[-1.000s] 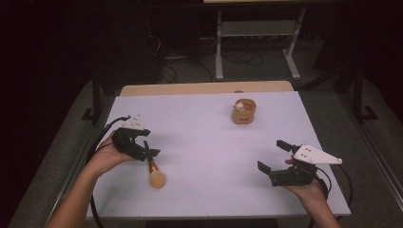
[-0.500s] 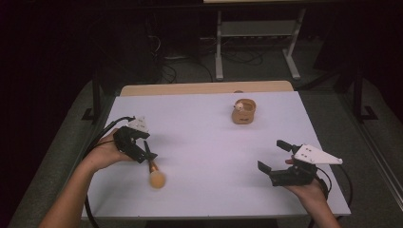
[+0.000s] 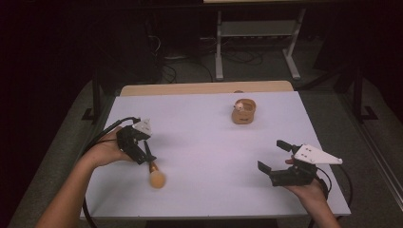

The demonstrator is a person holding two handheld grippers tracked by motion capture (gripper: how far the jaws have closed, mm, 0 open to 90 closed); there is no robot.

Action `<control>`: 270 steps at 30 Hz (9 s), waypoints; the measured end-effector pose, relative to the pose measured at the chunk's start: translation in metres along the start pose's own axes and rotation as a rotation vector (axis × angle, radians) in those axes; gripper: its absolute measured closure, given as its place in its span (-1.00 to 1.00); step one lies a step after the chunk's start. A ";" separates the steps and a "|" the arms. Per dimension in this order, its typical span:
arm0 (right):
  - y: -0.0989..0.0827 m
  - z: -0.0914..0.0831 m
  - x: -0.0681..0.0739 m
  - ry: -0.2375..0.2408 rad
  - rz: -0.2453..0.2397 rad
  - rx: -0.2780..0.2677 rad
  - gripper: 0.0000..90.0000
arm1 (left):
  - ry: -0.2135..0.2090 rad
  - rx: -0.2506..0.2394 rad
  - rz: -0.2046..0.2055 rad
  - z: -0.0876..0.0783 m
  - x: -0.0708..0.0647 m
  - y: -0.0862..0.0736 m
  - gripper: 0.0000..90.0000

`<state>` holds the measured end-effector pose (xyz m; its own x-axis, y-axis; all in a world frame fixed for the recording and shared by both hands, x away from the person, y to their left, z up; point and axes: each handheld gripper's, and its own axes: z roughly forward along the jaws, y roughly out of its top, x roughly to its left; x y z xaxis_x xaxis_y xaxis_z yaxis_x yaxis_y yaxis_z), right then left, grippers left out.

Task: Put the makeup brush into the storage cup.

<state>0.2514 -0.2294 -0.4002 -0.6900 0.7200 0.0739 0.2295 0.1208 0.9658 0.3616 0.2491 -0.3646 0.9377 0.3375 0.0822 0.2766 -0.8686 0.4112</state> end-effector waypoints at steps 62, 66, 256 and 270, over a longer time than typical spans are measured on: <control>-0.002 0.001 -0.001 0.007 0.013 0.008 -1.00 | -0.083 0.194 0.271 0.038 0.008 0.000 -0.67; -0.002 0.001 -0.001 0.007 0.015 0.008 -1.00 | -0.086 0.219 0.287 0.037 0.008 0.000 -0.66; -0.003 -0.002 -0.003 -0.004 0.022 0.013 -1.00 | -0.170 0.273 0.315 0.066 -0.007 0.031 0.39; -0.003 -0.002 -0.004 -0.007 0.020 0.011 -1.00 | -0.158 0.270 0.218 0.059 -0.004 0.031 0.40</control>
<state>0.2520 -0.2343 -0.4030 -0.6803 0.7273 0.0911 0.2506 0.1140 0.9614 0.3787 0.1992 -0.4055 0.9957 0.0926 -0.0082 0.0928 -0.9853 0.1435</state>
